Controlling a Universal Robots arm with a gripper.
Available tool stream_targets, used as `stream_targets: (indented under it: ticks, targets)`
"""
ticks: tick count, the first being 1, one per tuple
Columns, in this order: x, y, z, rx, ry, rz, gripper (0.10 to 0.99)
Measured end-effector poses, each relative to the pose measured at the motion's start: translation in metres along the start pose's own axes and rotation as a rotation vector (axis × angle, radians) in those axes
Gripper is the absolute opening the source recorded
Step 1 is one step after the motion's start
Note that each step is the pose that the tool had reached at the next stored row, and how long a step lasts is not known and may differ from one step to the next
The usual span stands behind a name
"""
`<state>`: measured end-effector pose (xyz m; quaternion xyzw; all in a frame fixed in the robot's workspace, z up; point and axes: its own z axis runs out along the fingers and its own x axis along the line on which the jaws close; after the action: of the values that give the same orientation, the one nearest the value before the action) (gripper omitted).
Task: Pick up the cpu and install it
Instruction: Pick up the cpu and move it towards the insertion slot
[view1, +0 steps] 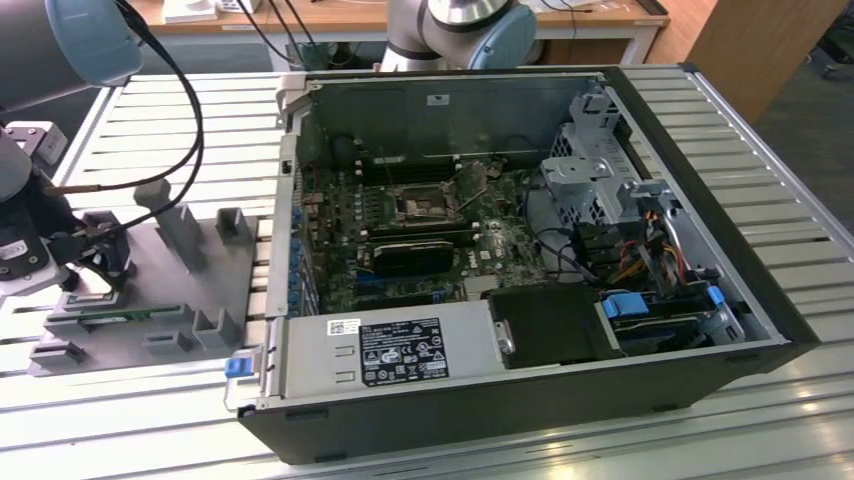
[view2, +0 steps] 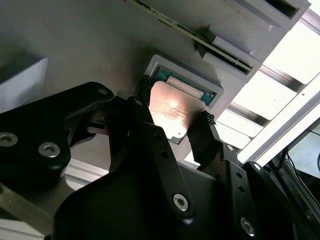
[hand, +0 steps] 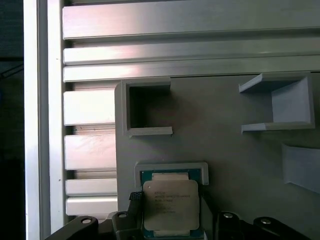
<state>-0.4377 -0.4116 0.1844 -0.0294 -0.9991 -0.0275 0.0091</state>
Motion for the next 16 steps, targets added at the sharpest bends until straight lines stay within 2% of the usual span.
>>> stream_targets:
  ticks: [4,16]
  targets:
    - [0.0,0.0,0.0,0.0,-0.0001,0.0,0.537]
    - [0.0,0.0001,-0.0014,0.0,-0.0001,0.0,0.545]
